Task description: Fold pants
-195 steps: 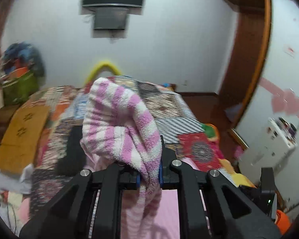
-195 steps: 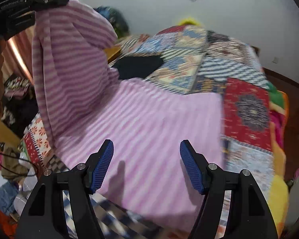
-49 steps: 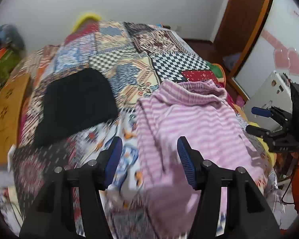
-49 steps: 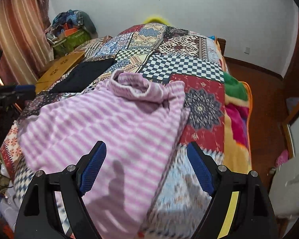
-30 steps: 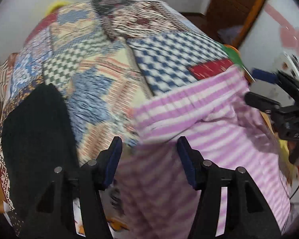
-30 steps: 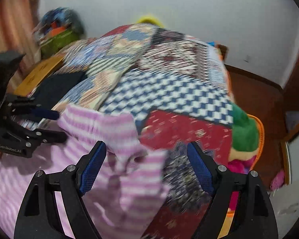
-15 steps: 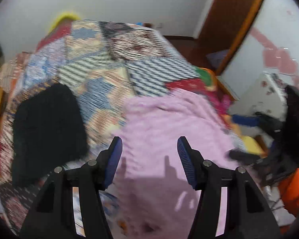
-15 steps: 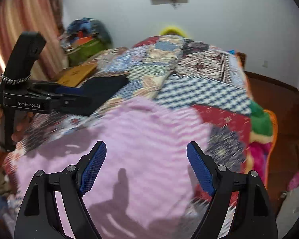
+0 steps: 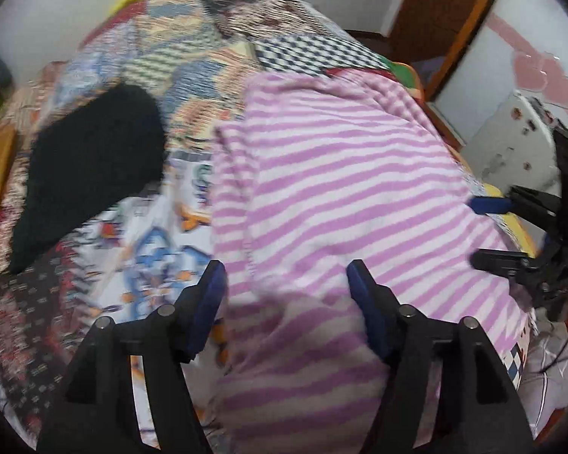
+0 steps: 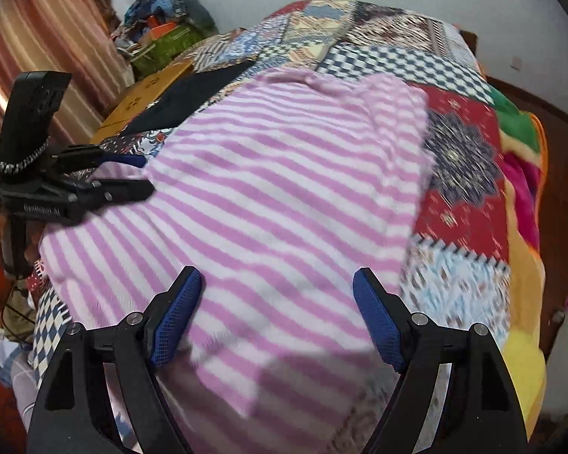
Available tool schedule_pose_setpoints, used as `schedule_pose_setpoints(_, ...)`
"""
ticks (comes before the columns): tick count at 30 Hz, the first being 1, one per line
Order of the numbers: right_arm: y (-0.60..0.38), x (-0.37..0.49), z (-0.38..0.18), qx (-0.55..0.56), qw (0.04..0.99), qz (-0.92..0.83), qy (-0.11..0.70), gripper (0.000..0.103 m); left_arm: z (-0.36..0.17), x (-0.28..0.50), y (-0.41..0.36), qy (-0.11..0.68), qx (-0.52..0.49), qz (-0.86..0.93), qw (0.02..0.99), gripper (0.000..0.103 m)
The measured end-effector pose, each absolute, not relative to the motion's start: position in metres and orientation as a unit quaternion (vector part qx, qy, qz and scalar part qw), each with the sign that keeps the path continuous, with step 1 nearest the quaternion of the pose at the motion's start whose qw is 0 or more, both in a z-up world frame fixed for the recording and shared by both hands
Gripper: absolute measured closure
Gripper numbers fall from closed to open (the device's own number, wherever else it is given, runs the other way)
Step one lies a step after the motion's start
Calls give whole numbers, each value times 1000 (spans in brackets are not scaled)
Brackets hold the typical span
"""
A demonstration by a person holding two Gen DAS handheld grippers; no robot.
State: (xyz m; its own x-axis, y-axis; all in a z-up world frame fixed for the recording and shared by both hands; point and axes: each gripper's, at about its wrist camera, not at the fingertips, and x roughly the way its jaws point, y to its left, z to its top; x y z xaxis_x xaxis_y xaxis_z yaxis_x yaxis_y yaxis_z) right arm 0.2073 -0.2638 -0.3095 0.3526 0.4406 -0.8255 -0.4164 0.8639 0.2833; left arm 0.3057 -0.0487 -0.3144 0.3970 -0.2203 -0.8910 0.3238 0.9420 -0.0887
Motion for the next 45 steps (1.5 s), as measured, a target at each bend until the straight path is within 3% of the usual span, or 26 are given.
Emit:
schedule_pose_setpoints(1,-266,205,-304,11,826,252,503,25,-309,303,-46,523,46,-157,836,44)
schedule_pose_setpoints(6,-266,175,-271,29,844,265,466,24,-276,273,-43,499,22,-185,847,45)
schedule_pose_setpoints(10,-252,161,-276,14,839,277,469,23,-284,245,-58,498,59,-189,844,45)
schedule_pose_setpoints(12,-252,156,-290,11,830,268,489,23,-299,238,-59,506,64,-179,841,43)
schedule_pose_setpoints(14,-259,153,-305,27,822,268,501,23,-312,232,-54,502,66,-169,846,34)
schedule_pose_setpoints(18,-277,151,-300,48,824,258,503,23,-303,228,-41,504,46,-172,845,33)
schedule_pose_setpoints(22,-293,152,-281,31,846,228,481,20,-284,245,-25,504,28,-166,847,32)
schedule_pose_setpoints(28,-318,183,-271,58,863,205,457,20,-282,300,-17,532,-21,-189,825,21)
schedule_pose_setpoints(37,-313,229,-322,110,814,233,520,20,-350,363,-28,639,-67,-220,734,20)
schedule_pose_setpoints(45,-305,251,-354,154,772,277,551,16,-363,387,-47,639,-60,-253,724,10)
